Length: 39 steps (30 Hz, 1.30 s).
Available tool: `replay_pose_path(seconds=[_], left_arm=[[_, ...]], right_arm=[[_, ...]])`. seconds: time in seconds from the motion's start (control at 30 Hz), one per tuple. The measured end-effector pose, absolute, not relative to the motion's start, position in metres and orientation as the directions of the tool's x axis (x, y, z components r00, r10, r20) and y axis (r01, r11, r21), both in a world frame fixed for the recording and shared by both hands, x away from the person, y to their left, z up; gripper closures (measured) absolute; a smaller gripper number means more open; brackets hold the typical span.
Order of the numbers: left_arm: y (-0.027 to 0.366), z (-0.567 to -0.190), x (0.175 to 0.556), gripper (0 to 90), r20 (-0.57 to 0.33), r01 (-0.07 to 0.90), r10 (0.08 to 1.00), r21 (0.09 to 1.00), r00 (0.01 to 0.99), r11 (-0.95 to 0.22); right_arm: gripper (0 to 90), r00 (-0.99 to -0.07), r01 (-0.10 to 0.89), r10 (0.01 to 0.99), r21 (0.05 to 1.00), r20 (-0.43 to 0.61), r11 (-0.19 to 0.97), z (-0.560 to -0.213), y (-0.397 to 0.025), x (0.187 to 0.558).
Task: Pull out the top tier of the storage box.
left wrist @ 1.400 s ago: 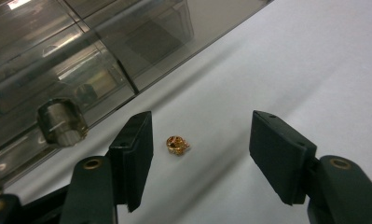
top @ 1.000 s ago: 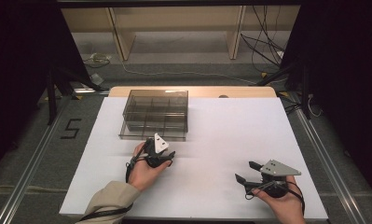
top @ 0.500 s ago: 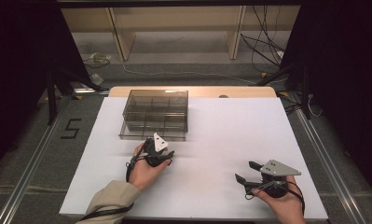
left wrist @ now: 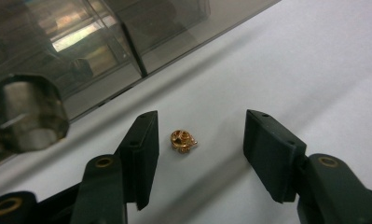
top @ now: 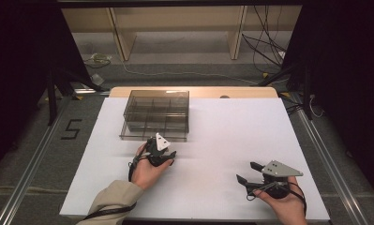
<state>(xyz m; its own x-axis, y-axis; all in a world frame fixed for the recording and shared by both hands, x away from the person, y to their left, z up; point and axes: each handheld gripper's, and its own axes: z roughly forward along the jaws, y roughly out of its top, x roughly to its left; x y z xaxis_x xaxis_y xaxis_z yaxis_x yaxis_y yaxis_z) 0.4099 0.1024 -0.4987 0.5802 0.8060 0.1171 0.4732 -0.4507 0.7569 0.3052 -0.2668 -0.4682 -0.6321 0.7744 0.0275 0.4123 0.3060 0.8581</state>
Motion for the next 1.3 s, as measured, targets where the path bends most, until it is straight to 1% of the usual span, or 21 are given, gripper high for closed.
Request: replay_pose_path(seconds=[0.27,0.47,0.67,0.9,1.3], left_arm=[[0.1056,-0.4996,0.4121,45.5,0.087,0.485,0.805,0.758,0.586,-0.435],[0.1062,-0.4994,0.4126,49.0,0.073,0.489,0.799,0.756,0.597,-0.435],[0.1088,-0.5007,0.4143,51.5,0.023,0.509,0.804,0.763,0.595,-0.399],[0.1093,-0.5006,0.4148,55.3,0.010,0.511,0.795,0.762,0.606,-0.399],[0.1117,-0.5011,0.4157,57.9,-0.011,0.515,0.791,0.765,0.612,-0.387]], right_arm=[[28.3,-0.633,0.412,0.774,0.858,0.027,0.306,-0.4680,-0.2664,0.3050],[28.3,-0.633,0.411,0.774,0.858,0.026,0.307,-0.4679,-0.2667,0.3052],[28.2,-0.633,0.411,0.774,0.858,0.026,0.307,-0.4677,-0.2665,0.3049],[28.2,-0.634,0.410,0.773,0.859,0.027,0.306,-0.4675,-0.2665,0.3048],[28.3,-0.633,0.410,0.774,0.860,0.029,0.303,-0.4671,-0.2667,0.3046]])
